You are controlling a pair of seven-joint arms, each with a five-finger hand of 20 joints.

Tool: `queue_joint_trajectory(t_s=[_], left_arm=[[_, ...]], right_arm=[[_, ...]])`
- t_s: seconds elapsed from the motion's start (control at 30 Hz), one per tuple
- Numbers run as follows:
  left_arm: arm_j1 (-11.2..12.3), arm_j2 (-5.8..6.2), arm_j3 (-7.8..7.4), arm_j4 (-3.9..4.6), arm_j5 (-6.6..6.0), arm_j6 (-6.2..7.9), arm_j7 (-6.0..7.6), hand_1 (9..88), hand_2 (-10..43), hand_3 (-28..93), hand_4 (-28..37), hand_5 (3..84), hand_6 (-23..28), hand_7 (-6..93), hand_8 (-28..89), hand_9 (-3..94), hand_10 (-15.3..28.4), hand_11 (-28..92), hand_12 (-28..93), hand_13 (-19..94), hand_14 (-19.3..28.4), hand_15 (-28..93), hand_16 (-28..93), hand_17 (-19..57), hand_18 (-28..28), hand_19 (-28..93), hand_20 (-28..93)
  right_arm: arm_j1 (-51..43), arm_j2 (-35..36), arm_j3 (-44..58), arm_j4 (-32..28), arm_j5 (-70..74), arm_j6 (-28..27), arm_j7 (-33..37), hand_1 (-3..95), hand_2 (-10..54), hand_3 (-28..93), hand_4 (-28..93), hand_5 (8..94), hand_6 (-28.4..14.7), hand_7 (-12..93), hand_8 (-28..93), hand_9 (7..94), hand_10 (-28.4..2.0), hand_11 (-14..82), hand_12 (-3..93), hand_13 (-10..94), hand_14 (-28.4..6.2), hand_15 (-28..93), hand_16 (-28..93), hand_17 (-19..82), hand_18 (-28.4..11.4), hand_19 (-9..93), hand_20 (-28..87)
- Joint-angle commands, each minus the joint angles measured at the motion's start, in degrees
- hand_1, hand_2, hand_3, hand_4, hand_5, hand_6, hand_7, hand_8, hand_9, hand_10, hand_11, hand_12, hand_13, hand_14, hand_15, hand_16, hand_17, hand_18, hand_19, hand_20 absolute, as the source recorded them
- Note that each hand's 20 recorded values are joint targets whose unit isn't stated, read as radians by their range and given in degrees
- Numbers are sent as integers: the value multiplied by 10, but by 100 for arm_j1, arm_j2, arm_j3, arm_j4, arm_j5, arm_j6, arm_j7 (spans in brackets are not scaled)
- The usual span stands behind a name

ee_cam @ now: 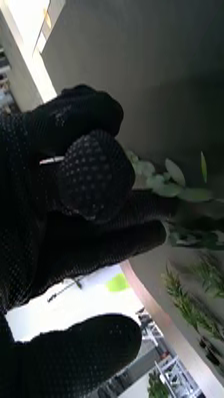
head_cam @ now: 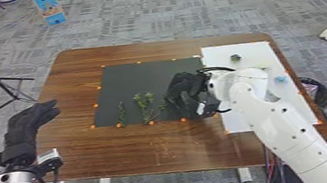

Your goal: Arrange flowers

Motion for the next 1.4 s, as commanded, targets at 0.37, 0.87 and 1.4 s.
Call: queue_joint_trajectory(t_s=[0.37,0.87,1.4], left_arm=[[-42,-44,146,10,11,-33,6,236,206,679,-283,524,35,170,-81,539,131,235,148,435,150,157,-14,86,86,94,156],[-28,-59,187,-1,3,-29,24,236,206,679,-283,524,34,171,-81,539,133,235,148,435,151,157,-13,86,86,94,155],[9,-47,164,-16,12,-37,-34,236,206,680,-283,524,34,171,-81,539,132,234,148,436,150,157,-14,86,86,94,156]], right_arm=[[166,144,11,-48,89,42,249,172,143,664,-71,526,-49,115,-60,608,-131,77,87,897,-78,618,337,566,-240,932,664],[245,198,26,-97,106,-100,399,167,142,661,-69,528,-52,110,-59,610,-132,77,87,899,-76,618,336,566,-240,932,663],[143,231,102,-191,450,115,322,167,141,653,-73,532,-53,108,-58,613,-132,78,88,900,-76,616,337,567,-239,932,664]])
